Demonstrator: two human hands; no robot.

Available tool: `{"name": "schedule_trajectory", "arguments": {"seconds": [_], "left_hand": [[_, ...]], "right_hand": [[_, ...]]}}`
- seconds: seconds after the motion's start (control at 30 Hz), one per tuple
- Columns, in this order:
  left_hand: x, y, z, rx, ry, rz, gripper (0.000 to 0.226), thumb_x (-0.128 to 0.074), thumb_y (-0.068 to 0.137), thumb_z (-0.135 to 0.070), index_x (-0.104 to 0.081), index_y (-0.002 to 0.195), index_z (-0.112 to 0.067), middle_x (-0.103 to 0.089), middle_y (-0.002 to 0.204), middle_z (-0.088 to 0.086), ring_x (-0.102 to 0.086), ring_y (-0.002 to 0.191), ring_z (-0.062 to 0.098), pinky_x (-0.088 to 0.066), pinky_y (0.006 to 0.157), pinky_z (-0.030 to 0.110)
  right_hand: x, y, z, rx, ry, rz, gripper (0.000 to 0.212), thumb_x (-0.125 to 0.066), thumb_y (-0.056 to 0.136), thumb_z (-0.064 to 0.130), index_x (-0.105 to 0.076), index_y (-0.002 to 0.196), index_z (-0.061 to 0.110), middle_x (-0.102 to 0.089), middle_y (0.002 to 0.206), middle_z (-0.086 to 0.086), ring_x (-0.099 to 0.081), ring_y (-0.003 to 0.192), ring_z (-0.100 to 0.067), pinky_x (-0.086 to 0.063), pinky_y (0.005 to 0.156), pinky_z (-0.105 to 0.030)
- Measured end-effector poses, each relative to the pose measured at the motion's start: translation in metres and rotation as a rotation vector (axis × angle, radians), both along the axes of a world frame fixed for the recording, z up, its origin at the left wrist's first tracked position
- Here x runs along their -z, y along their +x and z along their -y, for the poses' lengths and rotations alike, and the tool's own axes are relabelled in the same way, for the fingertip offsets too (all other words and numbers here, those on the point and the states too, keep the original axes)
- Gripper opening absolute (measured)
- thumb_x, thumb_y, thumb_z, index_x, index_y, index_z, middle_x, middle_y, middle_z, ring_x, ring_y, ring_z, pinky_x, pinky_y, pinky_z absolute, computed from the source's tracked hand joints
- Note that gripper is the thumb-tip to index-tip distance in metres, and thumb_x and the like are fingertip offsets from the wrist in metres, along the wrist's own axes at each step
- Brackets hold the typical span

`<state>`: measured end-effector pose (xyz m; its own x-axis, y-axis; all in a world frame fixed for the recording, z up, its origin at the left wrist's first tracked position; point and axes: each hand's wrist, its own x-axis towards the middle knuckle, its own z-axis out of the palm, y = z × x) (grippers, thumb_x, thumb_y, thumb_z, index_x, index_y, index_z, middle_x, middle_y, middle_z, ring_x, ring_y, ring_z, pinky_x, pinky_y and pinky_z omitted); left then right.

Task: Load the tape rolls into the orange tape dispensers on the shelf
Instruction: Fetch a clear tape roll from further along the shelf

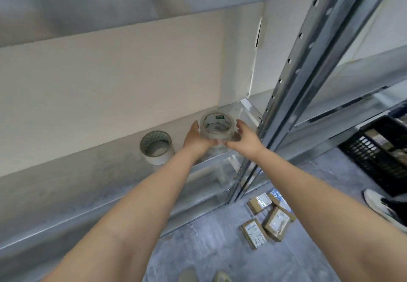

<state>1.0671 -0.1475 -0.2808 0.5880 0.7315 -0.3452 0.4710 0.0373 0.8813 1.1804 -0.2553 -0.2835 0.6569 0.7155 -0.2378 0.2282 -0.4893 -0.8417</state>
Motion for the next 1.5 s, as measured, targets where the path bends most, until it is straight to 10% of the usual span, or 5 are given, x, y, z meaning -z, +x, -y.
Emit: {"name": "schedule_trajectory", "arguments": {"seconds": [0.2,0.6,1.1,1.5], "left_hand": [[0.001,0.005,0.001,-0.027,0.09,0.064,0.061,-0.084,0.057,-0.015,-0.056,0.111,-0.019,-0.066,0.116,0.007,-0.061,0.108,0.026,-0.049,0.097,0.045],[-0.047,-0.042,-0.019,-0.183,0.237,0.137,0.067,-0.084,0.061,-0.018,-0.055,0.122,-0.015,-0.063,0.12,0.003,-0.059,0.106,0.018,-0.045,0.085,0.027],[-0.084,-0.279,-0.035,-0.639,0.288,0.132,0.07,-0.085,0.058,-0.025,-0.055,0.119,-0.013,-0.063,0.114,0.004,-0.058,0.105,0.02,-0.049,0.091,0.035],[-0.09,-0.494,-0.031,-0.88,0.282,0.13,0.061,-0.082,0.066,-0.019,-0.055,0.121,-0.011,-0.064,0.119,0.008,-0.057,0.114,0.022,-0.046,0.101,0.041]], "right_hand": [[0.001,-0.005,-0.008,-0.015,0.084,0.033,0.066,-0.076,0.07,0.021,-0.043,0.127,0.013,-0.058,0.126,-0.006,-0.054,0.118,-0.021,-0.044,0.096,-0.026],[-0.053,-0.044,-0.041,-0.101,0.241,0.162,0.058,-0.076,0.067,0.018,-0.05,0.119,0.015,-0.062,0.118,-0.005,-0.056,0.108,-0.019,-0.042,0.085,-0.023],[-0.072,-0.238,-0.128,-0.673,0.37,0.155,0.049,-0.073,0.069,0.036,-0.055,0.113,0.027,-0.063,0.1,0.01,-0.054,0.089,-0.007,-0.038,0.069,-0.01],[-0.076,-0.453,-0.169,-0.921,0.467,0.069,0.051,-0.079,0.065,0.03,-0.058,0.111,0.025,-0.064,0.101,0.009,-0.059,0.098,-0.011,-0.046,0.085,-0.024]]}}
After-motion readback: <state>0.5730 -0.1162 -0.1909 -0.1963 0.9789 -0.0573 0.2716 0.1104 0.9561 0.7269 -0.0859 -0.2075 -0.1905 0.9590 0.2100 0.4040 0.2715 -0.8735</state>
